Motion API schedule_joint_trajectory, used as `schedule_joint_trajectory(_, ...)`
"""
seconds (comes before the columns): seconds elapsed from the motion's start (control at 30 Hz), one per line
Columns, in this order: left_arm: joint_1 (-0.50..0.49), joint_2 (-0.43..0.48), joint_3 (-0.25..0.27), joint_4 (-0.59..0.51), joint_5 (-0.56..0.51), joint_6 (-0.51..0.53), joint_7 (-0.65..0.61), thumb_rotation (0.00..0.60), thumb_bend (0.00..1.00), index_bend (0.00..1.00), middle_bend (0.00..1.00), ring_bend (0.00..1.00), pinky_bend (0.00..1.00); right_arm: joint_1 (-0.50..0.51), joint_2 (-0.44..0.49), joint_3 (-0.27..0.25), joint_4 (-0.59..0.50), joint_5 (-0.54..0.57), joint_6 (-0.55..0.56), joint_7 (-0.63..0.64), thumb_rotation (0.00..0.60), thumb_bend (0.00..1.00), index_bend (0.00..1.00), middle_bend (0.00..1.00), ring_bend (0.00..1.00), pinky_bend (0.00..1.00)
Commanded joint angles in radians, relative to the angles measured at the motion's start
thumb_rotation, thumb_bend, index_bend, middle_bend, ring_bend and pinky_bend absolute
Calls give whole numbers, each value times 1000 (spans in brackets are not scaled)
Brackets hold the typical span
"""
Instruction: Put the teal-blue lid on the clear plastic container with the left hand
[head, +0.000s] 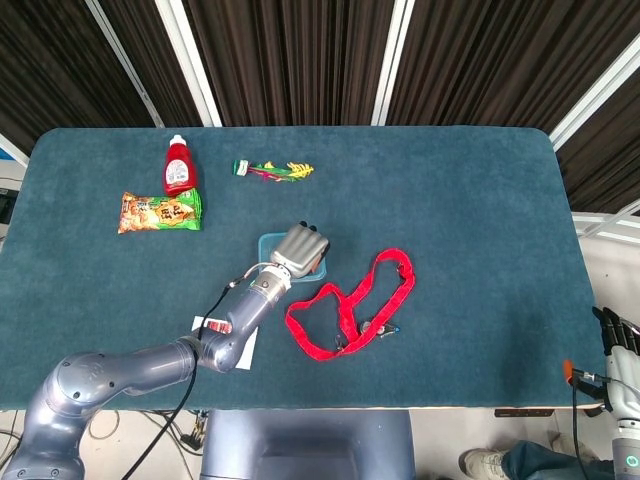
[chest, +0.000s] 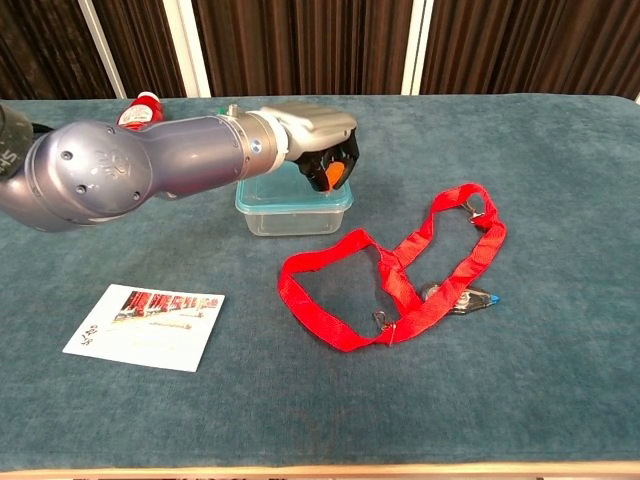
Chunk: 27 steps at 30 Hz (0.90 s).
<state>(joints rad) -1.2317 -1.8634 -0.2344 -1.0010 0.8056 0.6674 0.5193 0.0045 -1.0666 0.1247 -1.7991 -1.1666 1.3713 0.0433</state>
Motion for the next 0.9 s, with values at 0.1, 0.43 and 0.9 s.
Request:
schedule_joint_trajectory(0.1, 2, -10, 4, 13, 17, -2, -15, 600, 566, 637, 550, 348, 325, 0, 2, 0, -1, 0, -1, 1, 600, 393, 78, 39, 23, 0)
schedule_joint_trajectory(0.43, 9, -25, 8, 34, 57, 1, -44, 600, 566, 638, 550, 348, 325, 1, 2, 0, -1, 1, -4, 1, 600, 393, 78, 39, 23, 0)
schedule_joint_trajectory(0.9, 26, 35, -9, -72, 97, 77, -25, 600, 566, 638, 550, 350, 328, 1, 4, -2, -4, -6, -2, 1, 600, 393, 78, 39, 23, 0)
